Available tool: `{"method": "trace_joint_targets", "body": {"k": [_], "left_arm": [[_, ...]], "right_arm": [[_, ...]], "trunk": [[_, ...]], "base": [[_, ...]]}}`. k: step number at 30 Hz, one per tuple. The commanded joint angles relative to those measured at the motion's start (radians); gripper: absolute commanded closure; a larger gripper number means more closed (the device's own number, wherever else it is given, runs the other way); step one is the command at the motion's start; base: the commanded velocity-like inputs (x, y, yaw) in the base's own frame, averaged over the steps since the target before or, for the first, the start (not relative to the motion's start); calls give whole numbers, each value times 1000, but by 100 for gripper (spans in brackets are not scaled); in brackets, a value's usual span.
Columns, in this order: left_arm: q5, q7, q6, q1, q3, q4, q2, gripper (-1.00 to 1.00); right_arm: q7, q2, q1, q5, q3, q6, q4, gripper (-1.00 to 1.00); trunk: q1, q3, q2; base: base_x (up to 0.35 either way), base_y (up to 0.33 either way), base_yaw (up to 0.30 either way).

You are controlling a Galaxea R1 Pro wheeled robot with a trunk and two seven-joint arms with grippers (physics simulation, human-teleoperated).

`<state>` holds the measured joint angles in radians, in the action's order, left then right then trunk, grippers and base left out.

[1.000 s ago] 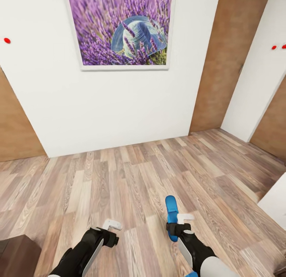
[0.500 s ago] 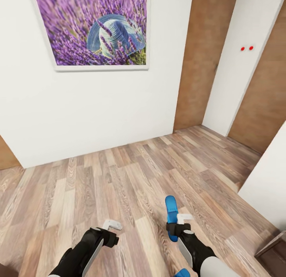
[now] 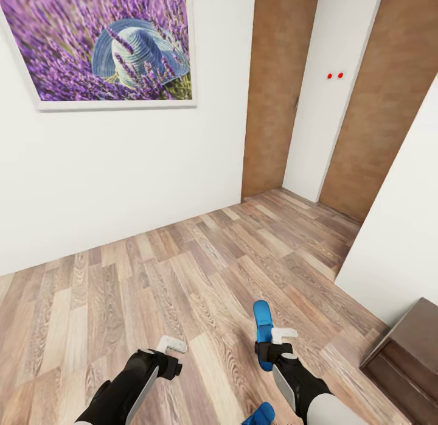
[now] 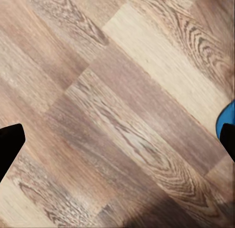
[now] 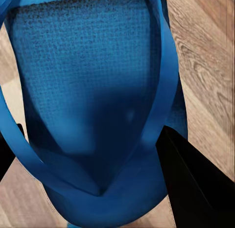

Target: In the bedroom, move the book from the bed onto either nightstand, and place the two sandals side by side next to the bed.

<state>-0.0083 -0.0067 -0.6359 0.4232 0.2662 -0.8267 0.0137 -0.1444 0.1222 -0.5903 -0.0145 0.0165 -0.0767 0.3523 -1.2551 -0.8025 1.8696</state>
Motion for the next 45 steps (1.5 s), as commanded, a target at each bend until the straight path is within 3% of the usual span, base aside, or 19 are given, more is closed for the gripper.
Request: {"method": "trace_joint_targets", "body": {"k": [1, 26, 45], "left_arm": [[-1, -1, -5, 0, 1, -2, 0, -100], [1, -4, -6, 0, 1, -2, -1, -100], [3, -6, -17, 0, 1, -4, -2, -100]], "right_arm": [[-3, 1, 0, 1, 2, -6, 2, 100], [3, -3, 0, 2, 5, -6, 2, 100], [5, -4, 0, 2, 6, -5, 1, 100]], "trunk": [[0, -1, 0], [0, -1, 0], [0, -1, 0]], "base": [[0, 0, -277], [0, 2, -273], [0, 109, -252]]}}
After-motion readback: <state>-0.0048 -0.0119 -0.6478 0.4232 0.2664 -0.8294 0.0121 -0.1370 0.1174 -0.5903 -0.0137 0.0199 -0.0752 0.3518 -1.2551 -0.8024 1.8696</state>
